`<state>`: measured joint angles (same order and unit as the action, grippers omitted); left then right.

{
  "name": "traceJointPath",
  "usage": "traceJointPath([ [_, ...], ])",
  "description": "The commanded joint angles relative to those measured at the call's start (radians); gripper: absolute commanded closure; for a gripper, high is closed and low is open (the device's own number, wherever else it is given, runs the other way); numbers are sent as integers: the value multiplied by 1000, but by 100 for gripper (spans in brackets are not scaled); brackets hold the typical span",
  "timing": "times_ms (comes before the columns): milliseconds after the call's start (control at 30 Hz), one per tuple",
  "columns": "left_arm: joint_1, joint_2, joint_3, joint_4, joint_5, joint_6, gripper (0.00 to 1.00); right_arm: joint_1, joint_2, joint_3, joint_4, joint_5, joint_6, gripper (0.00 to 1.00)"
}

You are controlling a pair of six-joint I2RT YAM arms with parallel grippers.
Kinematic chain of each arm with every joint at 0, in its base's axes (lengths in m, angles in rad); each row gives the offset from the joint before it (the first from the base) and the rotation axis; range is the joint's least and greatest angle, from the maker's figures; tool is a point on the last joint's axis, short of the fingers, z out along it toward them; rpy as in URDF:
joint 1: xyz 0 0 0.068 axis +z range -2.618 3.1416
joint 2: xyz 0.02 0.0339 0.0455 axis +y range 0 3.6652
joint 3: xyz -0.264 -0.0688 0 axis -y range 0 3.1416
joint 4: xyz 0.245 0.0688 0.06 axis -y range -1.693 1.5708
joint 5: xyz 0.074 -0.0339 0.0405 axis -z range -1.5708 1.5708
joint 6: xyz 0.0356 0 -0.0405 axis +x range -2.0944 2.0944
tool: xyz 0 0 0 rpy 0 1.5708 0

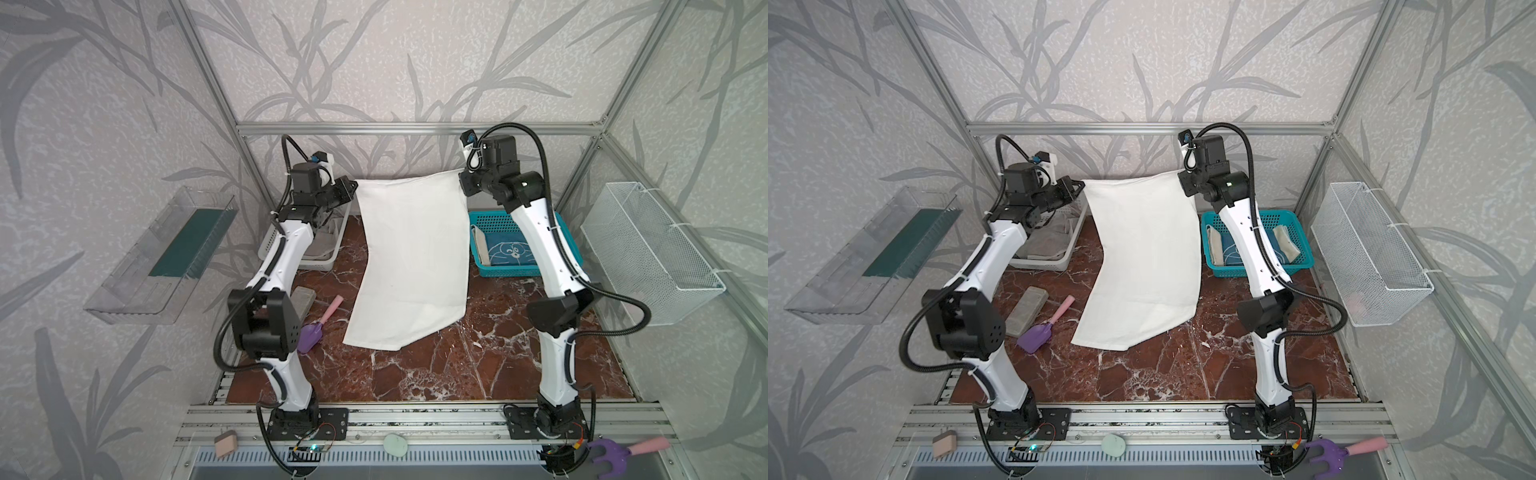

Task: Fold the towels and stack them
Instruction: 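Raise the white towel high with both grippers, letting it hang down, then lower the hanging white towel flat onto the table with both grippers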

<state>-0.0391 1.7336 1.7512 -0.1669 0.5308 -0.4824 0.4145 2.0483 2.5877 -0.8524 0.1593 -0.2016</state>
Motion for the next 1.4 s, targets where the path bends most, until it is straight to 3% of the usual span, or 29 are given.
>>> traceJointPath([
  [0,-15,-201,-10,-50,-11,64,100,69,-179,-30,-21,57,-33,100],
  [200,-59,-448,60,-211,-68,141,100,243,-457,-127,-3,178,-102,100],
  [400,-84,-565,215,-322,-104,174,100,458,-610,-94,41,335,-225,100],
  [533,-85,-572,316,-358,-119,175,100,523,-631,-30,58,379,-288,100],
  [800,-84,-439,458,-451,-164,211,100,529,-512,62,147,463,-461,100],
  [900,-84,-386,434,-445,-174,214,100,505,-449,60,205,504,-524,100],
  [967,-84,-353,407,-426,-177,217,100,450,-400,84,187,469,-493,100],
  [1133,-73,-261,319,-346,-193,231,100,214,-273,121,54,249,-256,100],
  [1367,-41,-41,256,-218,-155,191,100,-6,-74,67,32,-31,-49,100],
])
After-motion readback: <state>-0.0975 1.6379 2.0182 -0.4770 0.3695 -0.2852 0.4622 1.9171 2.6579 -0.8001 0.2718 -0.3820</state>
